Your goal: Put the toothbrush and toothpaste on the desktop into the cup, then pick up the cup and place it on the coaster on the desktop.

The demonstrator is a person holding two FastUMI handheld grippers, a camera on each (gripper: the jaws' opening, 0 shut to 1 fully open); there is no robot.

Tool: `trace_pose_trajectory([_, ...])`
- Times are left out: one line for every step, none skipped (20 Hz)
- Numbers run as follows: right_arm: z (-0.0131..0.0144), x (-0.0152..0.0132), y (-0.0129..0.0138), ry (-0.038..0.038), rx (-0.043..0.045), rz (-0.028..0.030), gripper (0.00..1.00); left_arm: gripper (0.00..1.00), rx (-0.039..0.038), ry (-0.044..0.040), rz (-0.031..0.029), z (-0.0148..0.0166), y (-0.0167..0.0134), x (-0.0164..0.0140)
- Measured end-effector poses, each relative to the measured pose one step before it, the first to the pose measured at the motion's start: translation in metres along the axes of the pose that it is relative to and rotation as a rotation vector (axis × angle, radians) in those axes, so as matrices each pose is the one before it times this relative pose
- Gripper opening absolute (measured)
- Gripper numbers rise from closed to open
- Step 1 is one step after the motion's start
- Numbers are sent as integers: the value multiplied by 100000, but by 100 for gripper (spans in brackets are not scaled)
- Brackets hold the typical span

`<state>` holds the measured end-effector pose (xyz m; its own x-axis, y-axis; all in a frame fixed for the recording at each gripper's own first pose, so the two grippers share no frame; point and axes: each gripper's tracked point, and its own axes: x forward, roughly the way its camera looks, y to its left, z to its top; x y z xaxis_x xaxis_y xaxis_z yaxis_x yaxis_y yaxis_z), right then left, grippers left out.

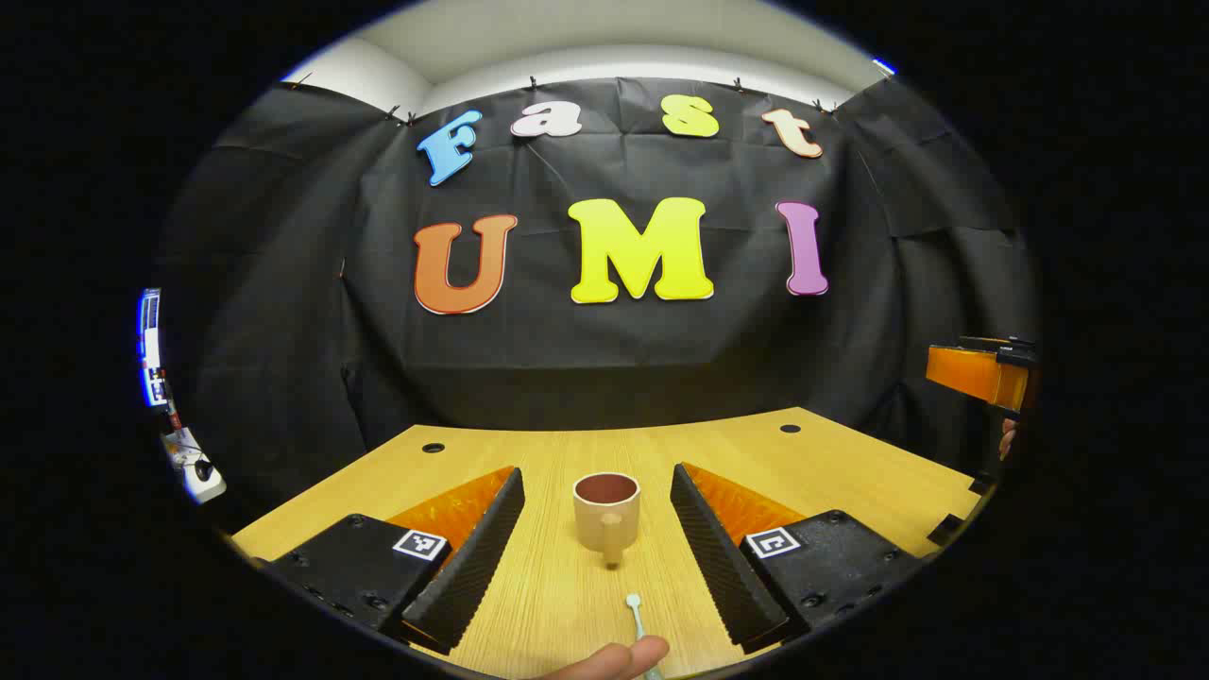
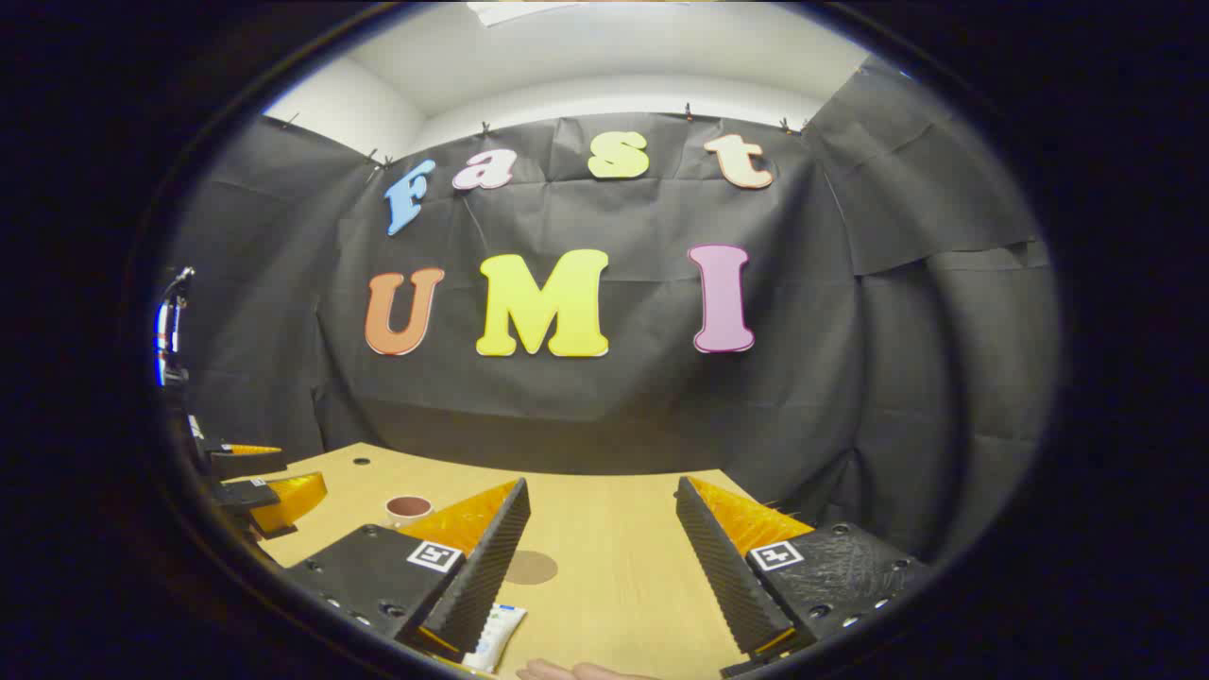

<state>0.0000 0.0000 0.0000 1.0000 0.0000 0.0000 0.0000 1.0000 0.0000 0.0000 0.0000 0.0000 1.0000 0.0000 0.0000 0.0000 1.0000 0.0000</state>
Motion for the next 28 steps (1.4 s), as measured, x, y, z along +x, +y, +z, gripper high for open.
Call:
trace_pose_trajectory([138, -141, 119, -398, -534, -530, 95, 99, 144, -1653, 1434, 567, 494, -19])
trace_pose_trajectory([75, -33, 4, -582, -818, -878, 95, 98, -319, -726, 256, 177, 79, 41])
trace_pose_trajectory([284, -107, 75, -638, -1106, -499, 95, 98, -84, 366, -663, -149, -114, -107])
trace_pose_trajectory([22, -93, 143, -165, -534, -18, 95, 99, -388, 577, -35, -120, 12, -50])
trace_pose_trajectory([119, -92, 182, 40, -16, 119, 95, 100, -459, 355, 821, -64, 301, 13])
trace_pose_trajectory([55, -129, 170, -365, 652, 811, 95, 99, -480, -295, 1075, 105, 385, -61])
trace_pose_trajectory([118, -65, 165, -227, 428, 316, 95, 98, -431, -127, 1064, -12, 329, -172])
trace_pose_trajectory([-97, -34, 25, -66, 245, 122, 95, 98, -236, 15, 580, -76, 115, 86])
trace_pose_trajectory([26, 45, 70, 119, 485, 167, 95, 98, -178, 36, -196, 49, -186, -6])
trace_pose_trajectory([-54, -66, 45, 172, 776, 204, 95, 99, -822, -407, -692, 50, -249, 14])
trace_pose_trajectory([-39, -72, 72, 10, 906, 240, 95, 98, -539, 40, -850, -5, -343, -154])
trace_pose_trajectory([-110, -104, -26, 77, 768, 303, 95, 99, -850, 79, -690, -71, -275, -19])
trace_pose_trajectory([-18, 61, -41, 67, 463, -79, 95, 99, -795, 391, -985, -185, -340, 73])
trace_pose_trajectory([-137, -43, -163, 59, 296, -360, 95, 99, -587, 894, -1250, -327, -473, 189])
trace_pose_trajectory([-12, -43, -95, -19, 501, -91, 95, 99, -496, 825, -1147, -288, -314, -47])
trace_pose_trajectory([-67, 62, -100, 20, 362, -239, 95, 99, -913, 898, -466, -177, -128, -138])
trace_pose_trajectory([31, 4, -185, -5, 562, -432, 95, 99, -598, 1349, -161, -324, 96, 22])
trace_pose_trajectory([-91, -15, -231, -113, 714, -430, 95, 99, -559, 1206, -554, -327, -175, 90])
trace_pose_trajectory([-45, 25, -48, 31, 541, -338, 95, 99, -435, 1400, -315, -468, 55, 148])
trace_pose_trajectory([-259, 138, -137, 238, 528, -156, 95, 99, -377, 1499, -296, -399, -202, 23])
trace_pose_trajectory([-163, 151, -89, 492, 355, -195, 95, 99, -363, 1009, -424, -376, -82, 21])
trace_pose_trajectory([-272, 75, -29, 516, 166, 83, 95, 99, -593, 1040, -453, -326, -36, 114])
trace_pose_trajectory([-231, 91, 36, 559, 54, 122, 95, 99, -787, 1371, 2, -526, 77, 211])
trace_pose_trajectory([-328, 151, -38, 691, -26, -82, 95, 99, -888, 1890, 281, -726, 72, 129])
trace_pose_trajectory([-390, 152, 19, 971, -97, 173, 95, 99, -1289, 2938, 126, -1000, 189, 270])
trace_pose_trajectory([-421, 193, 143, 1069, -115, 518, 95, 99, -923, 3846, -78, -1266, 44, 391])
trace_pose_trajectory([-466, 106, 152, 1107, -100, 272, 95, 99, -748, 4416, 134, -1377, -73, 127])
trace_pose_trajectory([-484, 158, 53, 1051, -66, 245, 95, 100, -576, 3896, 2, -1385, -28, 162])
